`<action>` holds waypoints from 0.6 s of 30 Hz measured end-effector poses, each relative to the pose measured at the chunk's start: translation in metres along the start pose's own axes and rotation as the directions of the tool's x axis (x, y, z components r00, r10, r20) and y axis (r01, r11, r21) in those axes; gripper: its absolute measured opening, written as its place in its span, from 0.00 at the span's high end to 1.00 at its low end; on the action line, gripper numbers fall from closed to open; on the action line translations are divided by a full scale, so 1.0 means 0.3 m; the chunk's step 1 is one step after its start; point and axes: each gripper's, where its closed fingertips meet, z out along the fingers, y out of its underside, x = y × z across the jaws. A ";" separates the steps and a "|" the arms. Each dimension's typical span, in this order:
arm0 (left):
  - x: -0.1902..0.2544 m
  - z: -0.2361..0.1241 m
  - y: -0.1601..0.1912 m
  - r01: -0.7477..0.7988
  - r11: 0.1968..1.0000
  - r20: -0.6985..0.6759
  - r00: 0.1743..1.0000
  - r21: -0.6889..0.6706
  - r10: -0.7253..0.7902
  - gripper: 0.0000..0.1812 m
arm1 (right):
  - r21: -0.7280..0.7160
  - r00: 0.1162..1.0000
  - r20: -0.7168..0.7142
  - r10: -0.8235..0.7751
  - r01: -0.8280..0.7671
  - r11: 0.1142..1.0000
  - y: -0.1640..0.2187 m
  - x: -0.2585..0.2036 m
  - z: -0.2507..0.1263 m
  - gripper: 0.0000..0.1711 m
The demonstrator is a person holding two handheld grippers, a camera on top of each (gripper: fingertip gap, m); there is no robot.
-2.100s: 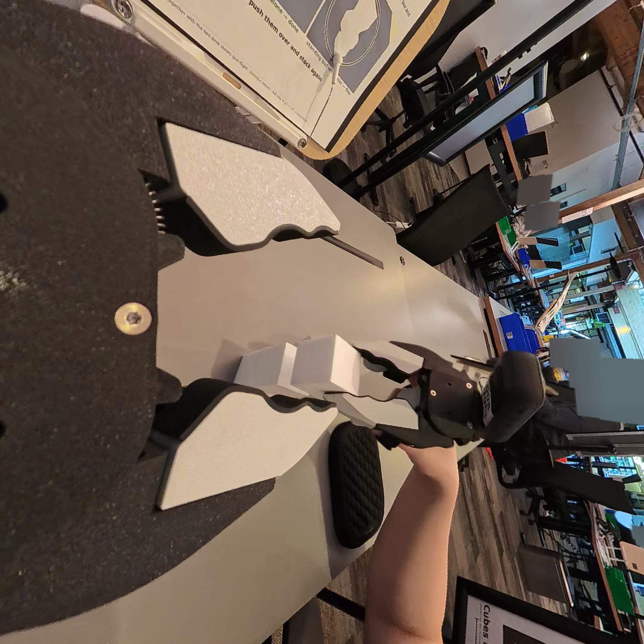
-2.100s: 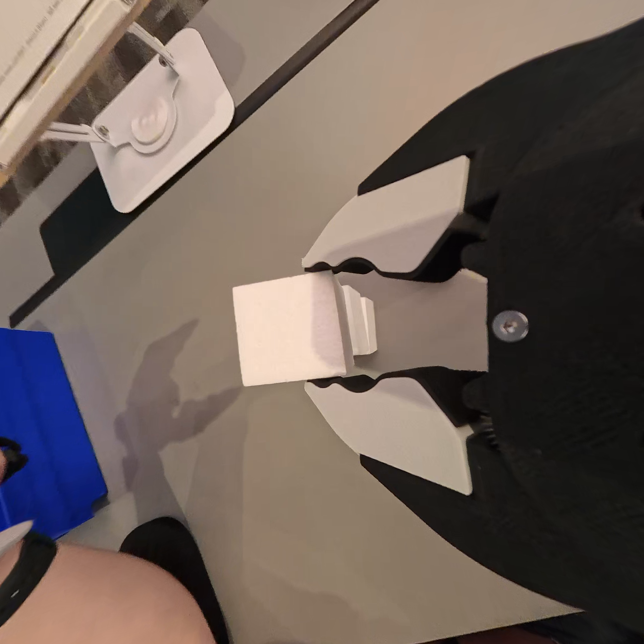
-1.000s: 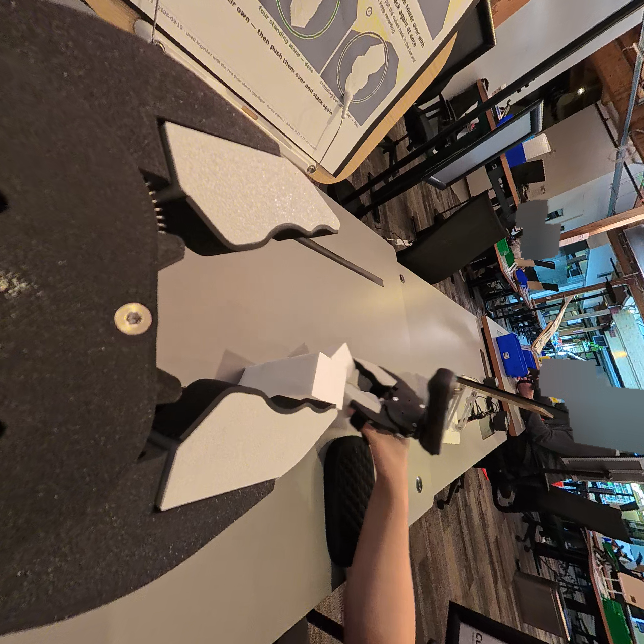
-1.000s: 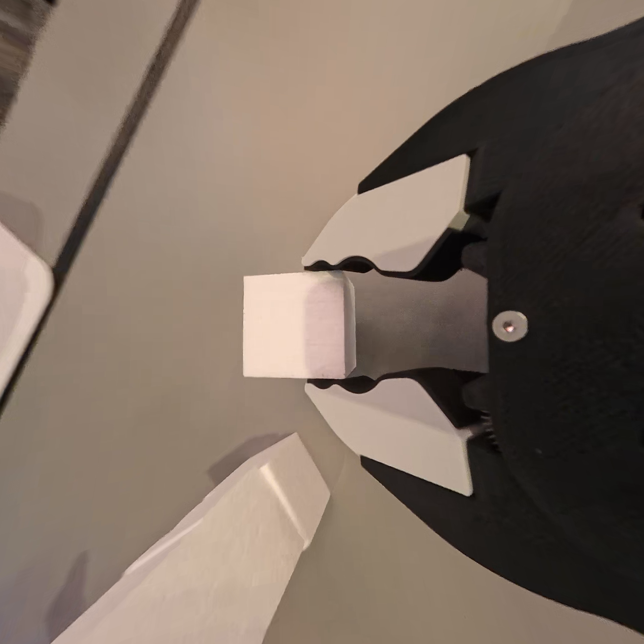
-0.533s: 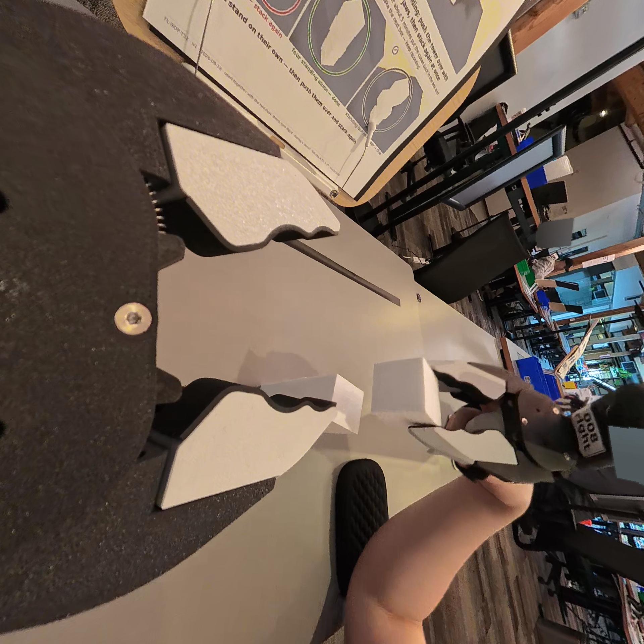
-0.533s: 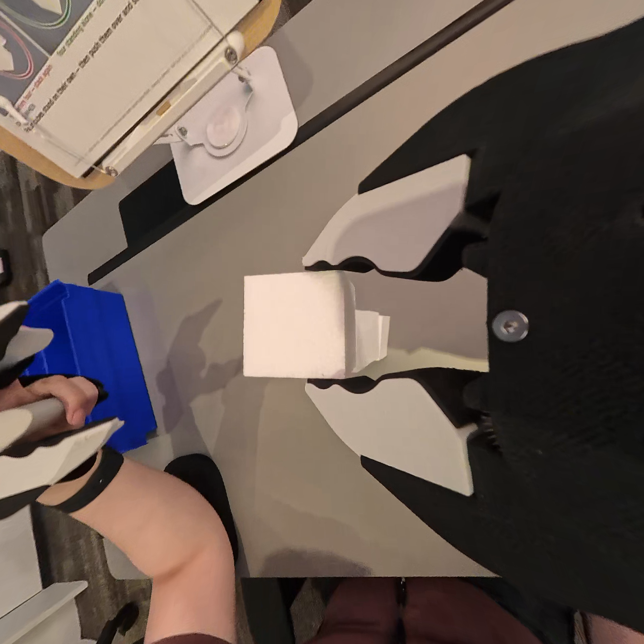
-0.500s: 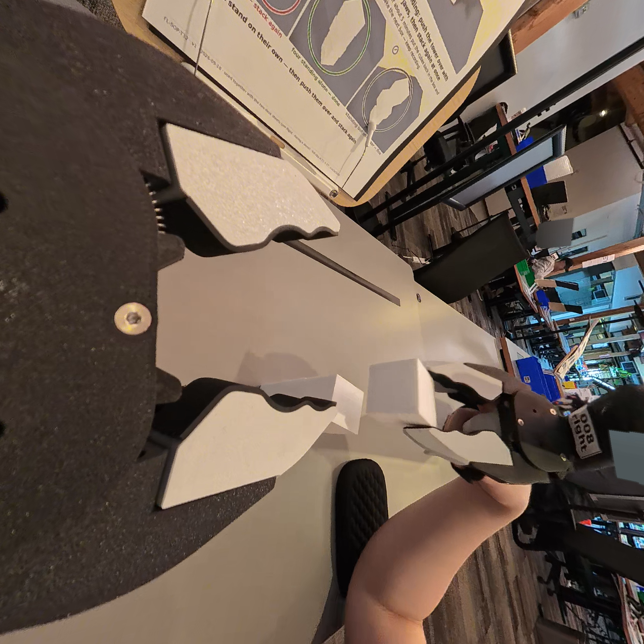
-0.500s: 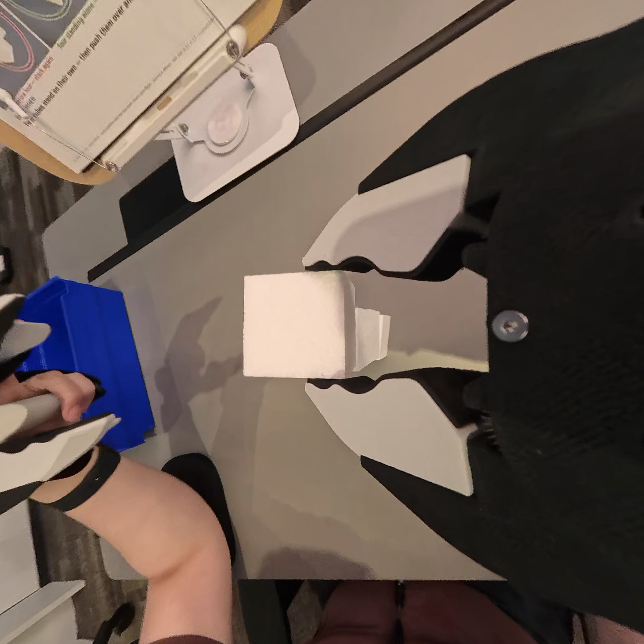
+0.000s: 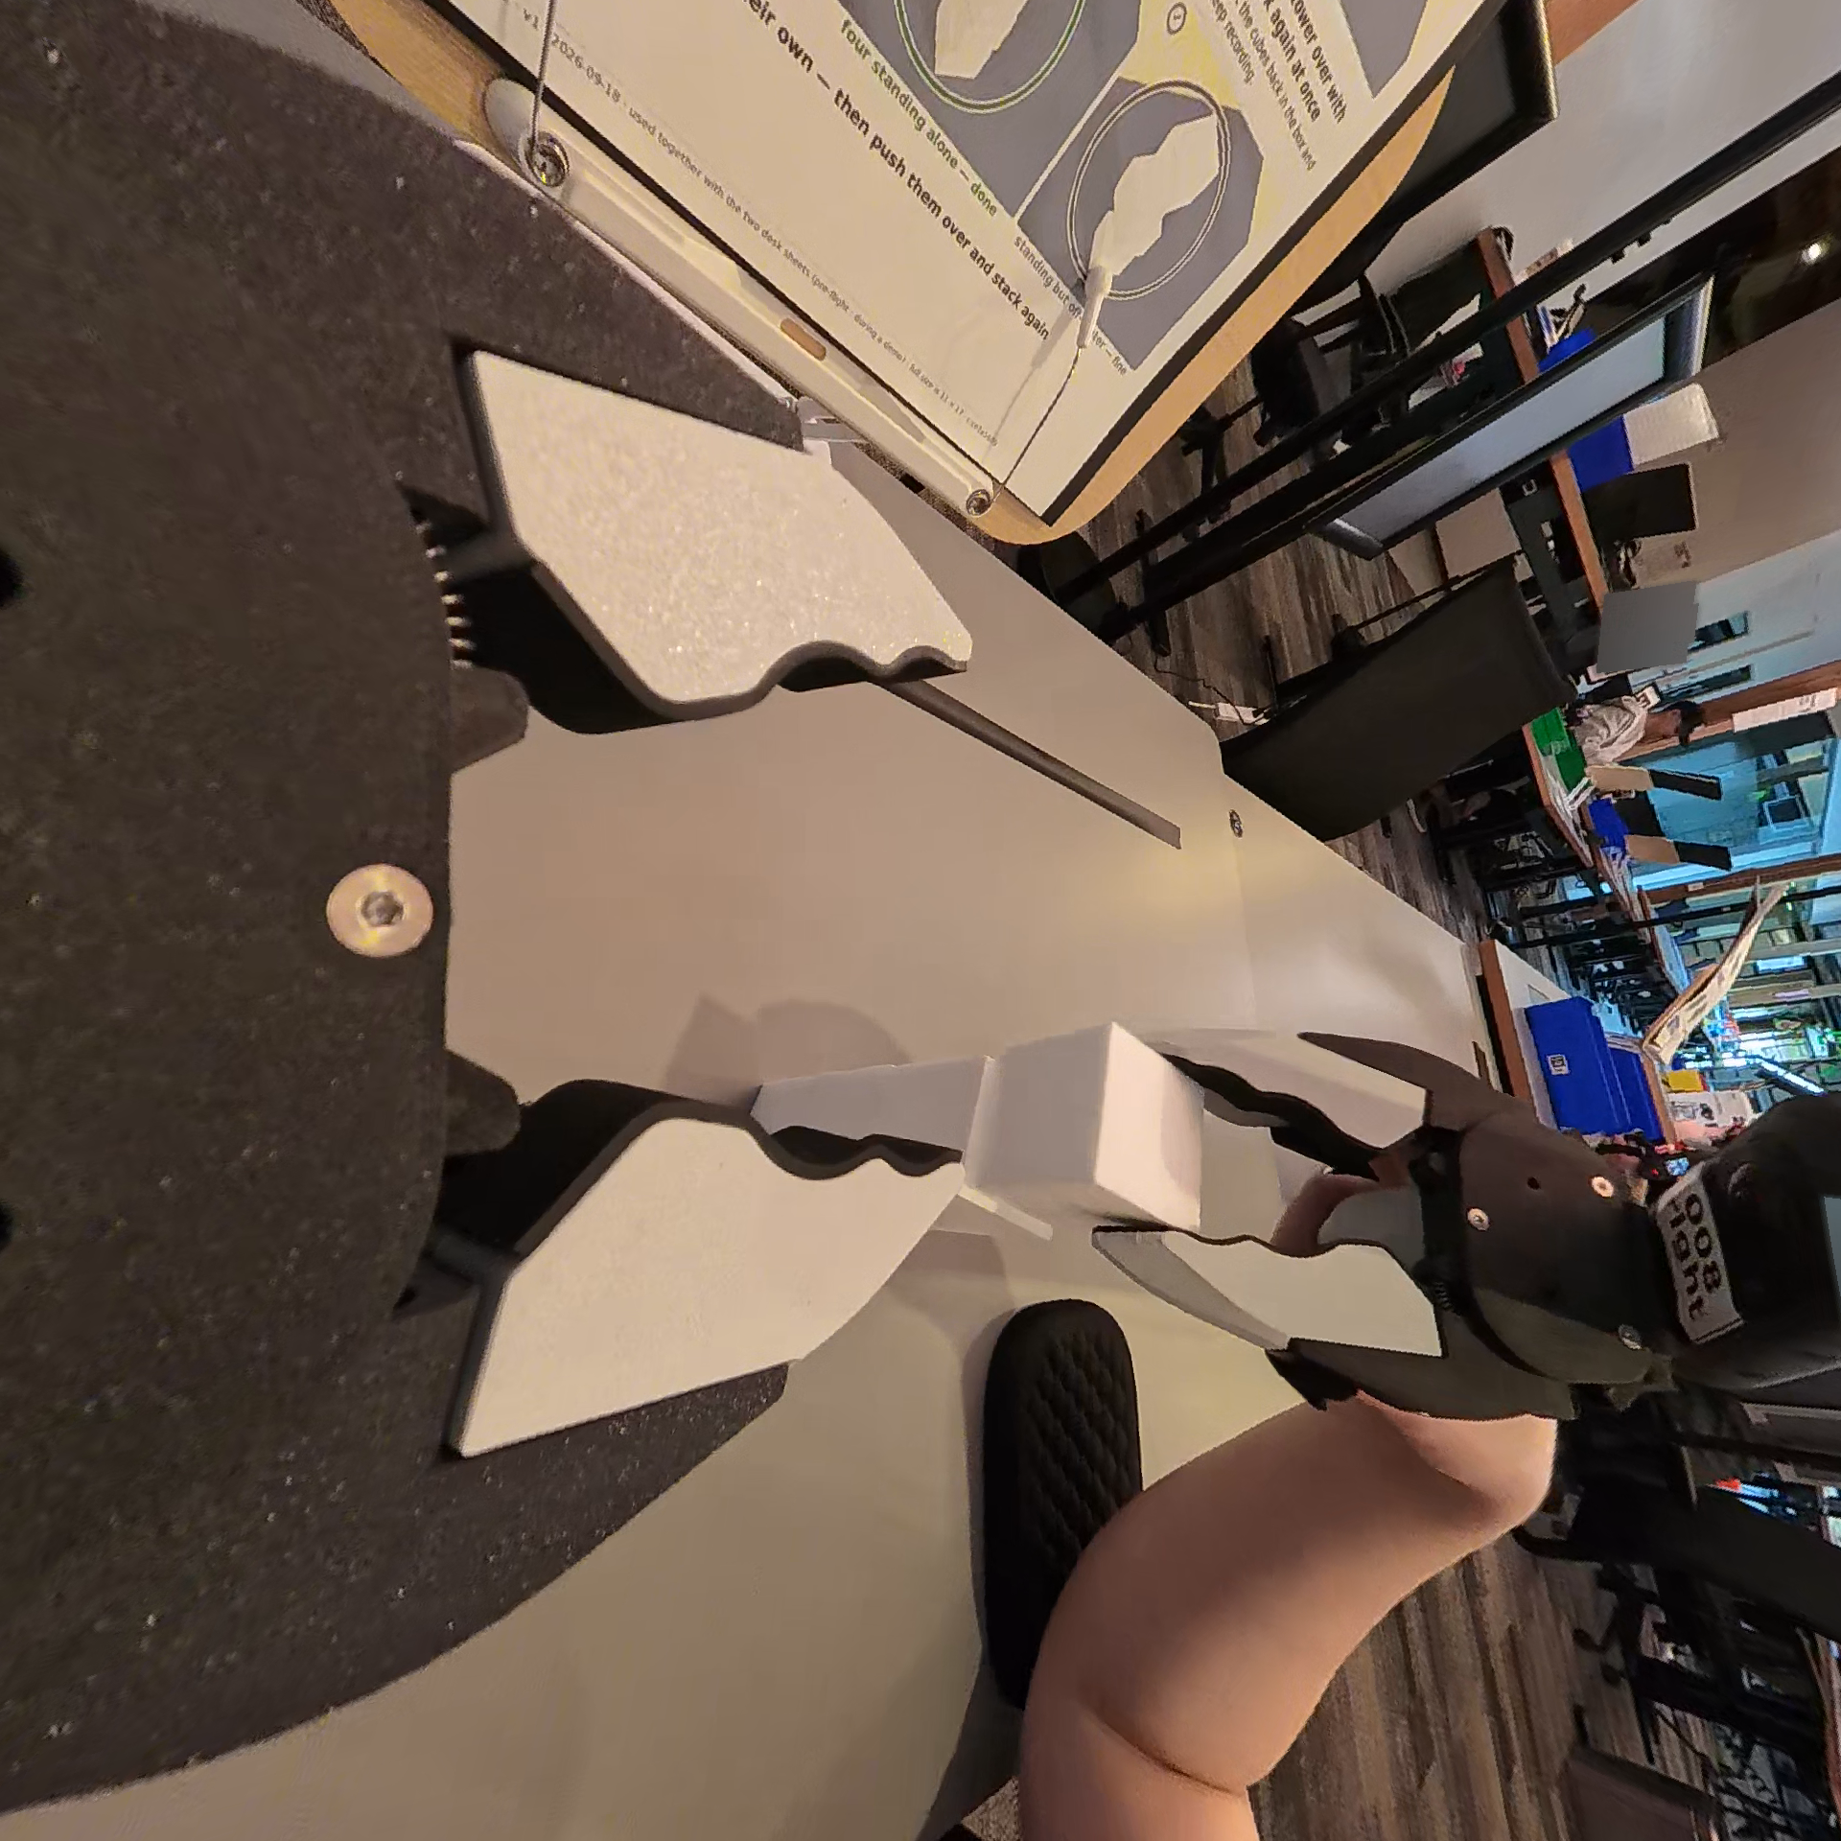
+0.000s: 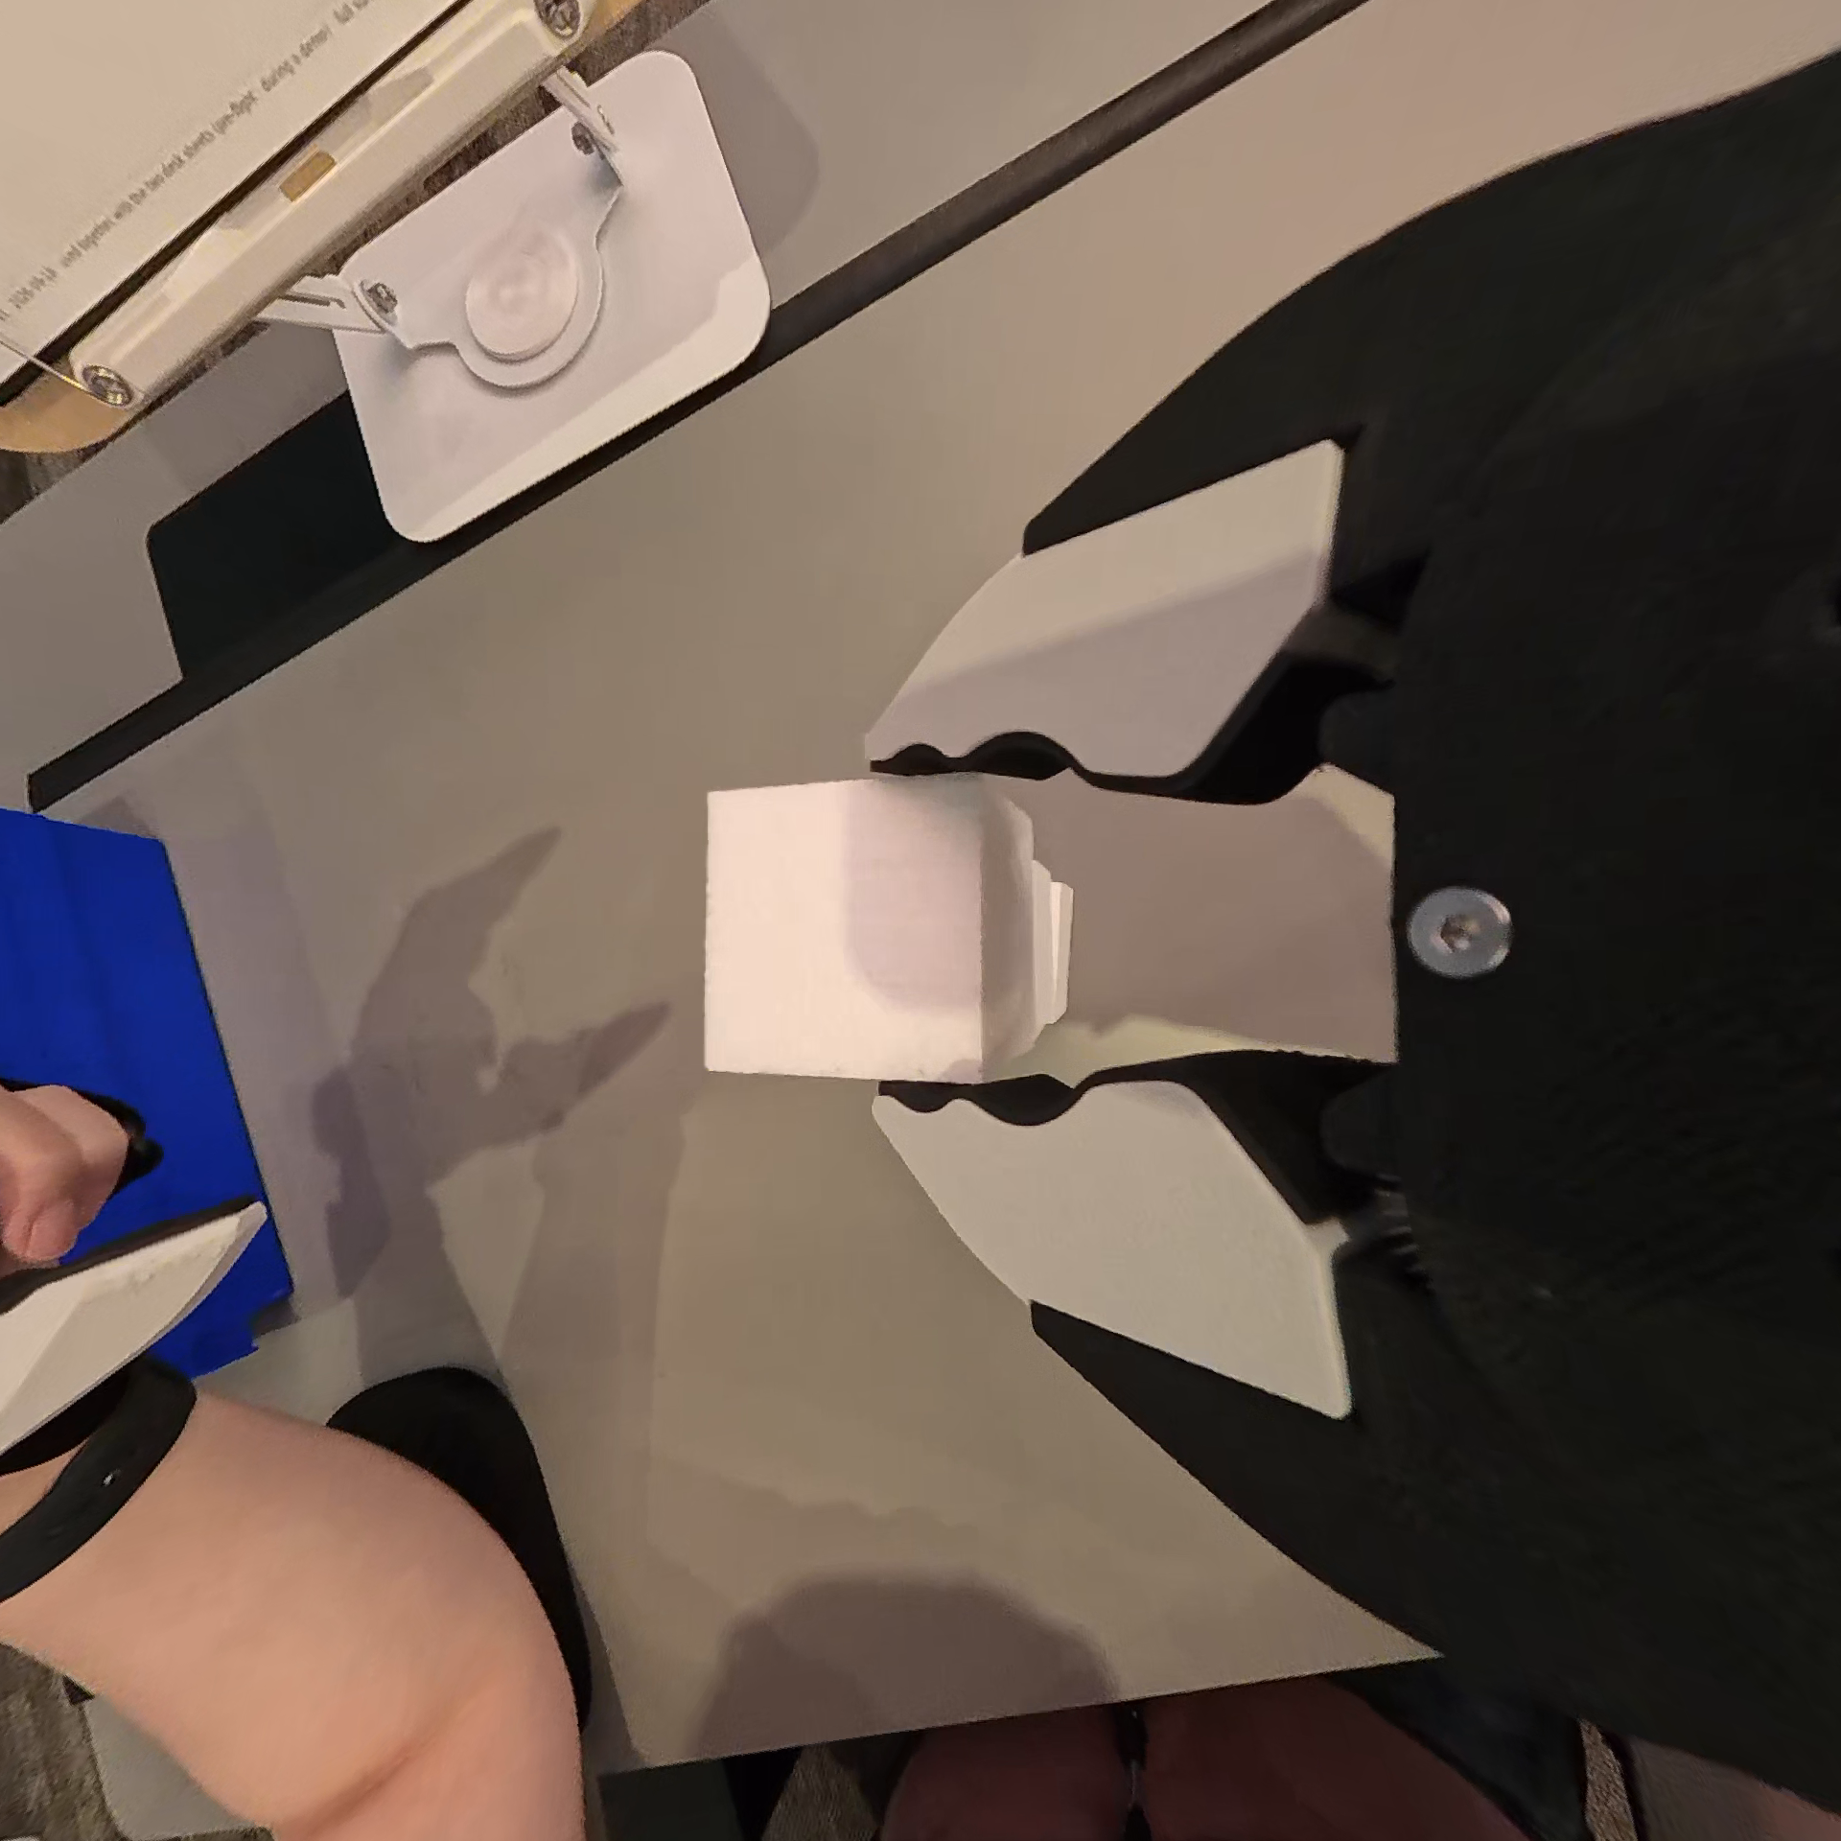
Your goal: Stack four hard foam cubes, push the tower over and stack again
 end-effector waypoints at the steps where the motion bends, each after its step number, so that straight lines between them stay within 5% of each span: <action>1: -0.001 -0.001 -0.001 0.003 1.000 -0.001 1.000 0.003 -0.003 0.52 | -0.001 1.000 0.000 -0.002 0.002 1.000 0.000 0.000 0.005 0.66; 9: -0.006 -0.030 -0.024 0.001 1.000 0.009 1.000 0.027 -0.001 0.51 | 0.058 0.992 0.041 -0.122 0.120 0.991 0.044 -0.024 -0.137 0.56; 12: -0.018 -0.050 -0.027 -0.008 1.000 0.028 1.000 0.026 0.007 0.51 | -0.064 0.991 0.082 -0.108 0.113 0.992 0.217 0.021 -0.176 0.77; 14: -0.032 -0.070 -0.024 -0.016 1.000 0.048 0.999 0.017 0.016 0.51 | -0.144 0.976 0.209 -0.058 0.089 0.985 0.324 0.016 -0.153 0.99; 18: -0.085 -0.146 -0.018 -0.029 1.000 0.128 0.991 0.002 0.029 0.50 | -0.221 0.875 0.483 0.032 0.087 0.971 0.461 -0.050 -0.067 0.99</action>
